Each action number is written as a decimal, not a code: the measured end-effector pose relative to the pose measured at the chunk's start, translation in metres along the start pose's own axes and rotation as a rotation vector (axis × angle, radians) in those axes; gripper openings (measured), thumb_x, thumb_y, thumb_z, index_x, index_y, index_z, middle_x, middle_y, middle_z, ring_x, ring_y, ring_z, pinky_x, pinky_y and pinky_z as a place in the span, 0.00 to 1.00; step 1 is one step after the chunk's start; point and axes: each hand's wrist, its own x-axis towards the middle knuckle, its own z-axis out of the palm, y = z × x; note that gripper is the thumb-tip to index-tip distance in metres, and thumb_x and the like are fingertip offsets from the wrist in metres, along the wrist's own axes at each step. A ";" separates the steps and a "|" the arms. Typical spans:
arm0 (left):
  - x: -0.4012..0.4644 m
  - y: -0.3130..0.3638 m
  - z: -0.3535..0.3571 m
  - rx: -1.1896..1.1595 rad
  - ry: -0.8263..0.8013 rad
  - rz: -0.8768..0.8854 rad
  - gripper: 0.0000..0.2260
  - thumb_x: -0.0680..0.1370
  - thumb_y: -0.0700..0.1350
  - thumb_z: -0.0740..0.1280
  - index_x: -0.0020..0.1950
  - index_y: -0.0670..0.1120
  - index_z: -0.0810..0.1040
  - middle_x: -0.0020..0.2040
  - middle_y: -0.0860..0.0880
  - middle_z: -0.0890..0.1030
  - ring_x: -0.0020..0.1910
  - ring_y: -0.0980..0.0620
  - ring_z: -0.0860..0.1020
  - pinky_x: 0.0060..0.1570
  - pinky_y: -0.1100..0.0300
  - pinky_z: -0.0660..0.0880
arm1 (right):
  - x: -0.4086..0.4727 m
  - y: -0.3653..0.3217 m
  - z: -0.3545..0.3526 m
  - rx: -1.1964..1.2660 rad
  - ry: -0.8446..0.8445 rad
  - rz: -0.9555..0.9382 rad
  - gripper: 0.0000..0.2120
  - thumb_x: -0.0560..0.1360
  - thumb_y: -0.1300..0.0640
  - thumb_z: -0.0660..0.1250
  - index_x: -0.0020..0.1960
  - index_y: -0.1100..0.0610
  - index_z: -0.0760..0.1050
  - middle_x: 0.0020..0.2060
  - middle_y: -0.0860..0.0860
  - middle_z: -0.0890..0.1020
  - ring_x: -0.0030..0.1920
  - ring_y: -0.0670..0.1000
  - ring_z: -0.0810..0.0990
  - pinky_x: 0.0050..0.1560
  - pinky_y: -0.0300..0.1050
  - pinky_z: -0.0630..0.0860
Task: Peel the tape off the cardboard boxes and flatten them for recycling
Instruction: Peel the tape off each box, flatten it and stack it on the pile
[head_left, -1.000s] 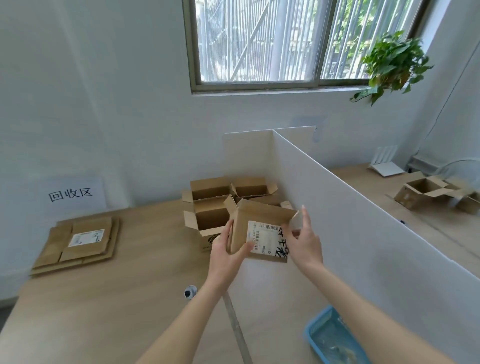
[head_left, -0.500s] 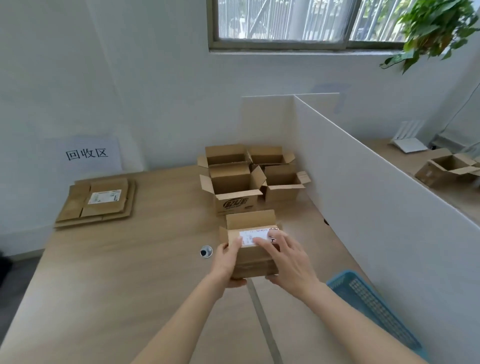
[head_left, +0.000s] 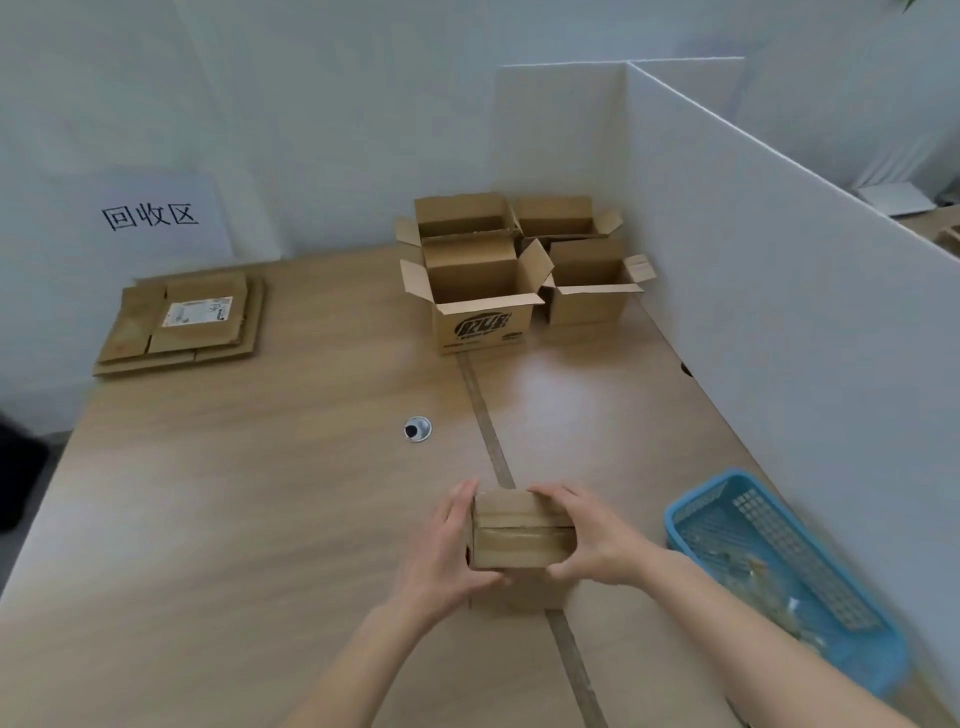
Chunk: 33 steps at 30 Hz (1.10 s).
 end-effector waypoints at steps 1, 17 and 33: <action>0.001 -0.003 0.007 0.050 0.008 0.053 0.55 0.63 0.67 0.76 0.83 0.55 0.51 0.81 0.61 0.55 0.78 0.58 0.55 0.75 0.58 0.61 | 0.003 0.004 0.003 -0.015 -0.007 -0.012 0.49 0.63 0.46 0.78 0.78 0.43 0.58 0.72 0.41 0.64 0.71 0.45 0.64 0.74 0.47 0.65; 0.034 0.015 0.050 0.136 0.118 0.127 0.26 0.75 0.60 0.72 0.70 0.52 0.76 0.71 0.52 0.72 0.73 0.52 0.67 0.78 0.54 0.49 | -0.030 0.042 0.048 0.022 0.412 -0.129 0.17 0.72 0.58 0.77 0.60 0.51 0.81 0.69 0.41 0.73 0.63 0.44 0.77 0.59 0.50 0.79; 0.032 0.009 0.063 0.017 0.198 0.141 0.24 0.76 0.57 0.74 0.71 0.55 0.77 0.71 0.55 0.74 0.73 0.58 0.66 0.77 0.60 0.45 | -0.038 0.043 0.077 -0.221 0.763 -0.177 0.10 0.70 0.57 0.80 0.45 0.48 0.80 0.54 0.44 0.82 0.43 0.49 0.84 0.26 0.49 0.79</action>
